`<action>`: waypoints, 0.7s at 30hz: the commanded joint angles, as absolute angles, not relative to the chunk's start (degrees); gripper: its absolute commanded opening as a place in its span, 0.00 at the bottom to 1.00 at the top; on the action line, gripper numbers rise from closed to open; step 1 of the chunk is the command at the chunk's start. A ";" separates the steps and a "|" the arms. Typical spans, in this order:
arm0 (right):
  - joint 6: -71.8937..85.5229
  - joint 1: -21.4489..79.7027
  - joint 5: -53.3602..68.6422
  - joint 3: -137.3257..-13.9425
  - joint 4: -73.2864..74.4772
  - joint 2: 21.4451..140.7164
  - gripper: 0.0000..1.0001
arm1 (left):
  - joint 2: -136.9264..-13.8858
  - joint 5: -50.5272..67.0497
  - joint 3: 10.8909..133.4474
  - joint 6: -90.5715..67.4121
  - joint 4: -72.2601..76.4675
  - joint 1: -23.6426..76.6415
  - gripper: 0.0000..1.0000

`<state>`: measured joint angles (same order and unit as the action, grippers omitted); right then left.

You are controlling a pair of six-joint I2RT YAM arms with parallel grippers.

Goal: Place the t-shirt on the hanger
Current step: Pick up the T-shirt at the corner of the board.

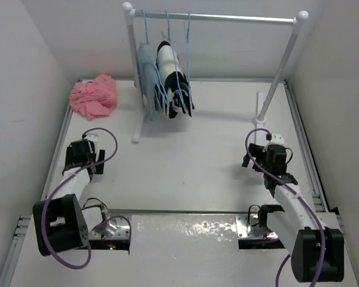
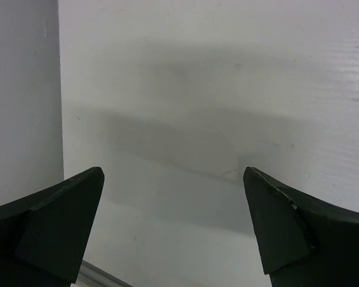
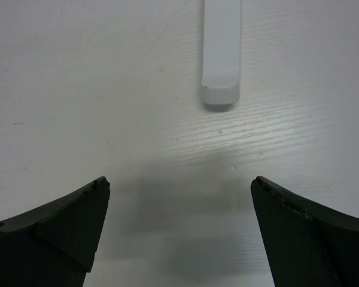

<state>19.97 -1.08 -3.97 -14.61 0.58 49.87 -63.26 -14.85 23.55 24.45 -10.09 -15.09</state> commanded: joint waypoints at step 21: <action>19.69 -1.14 -2.11 -25.39 6.06 50.62 0.99 | -128.38 -0.63 118.53 11.51 -33.48 -15.29 1.00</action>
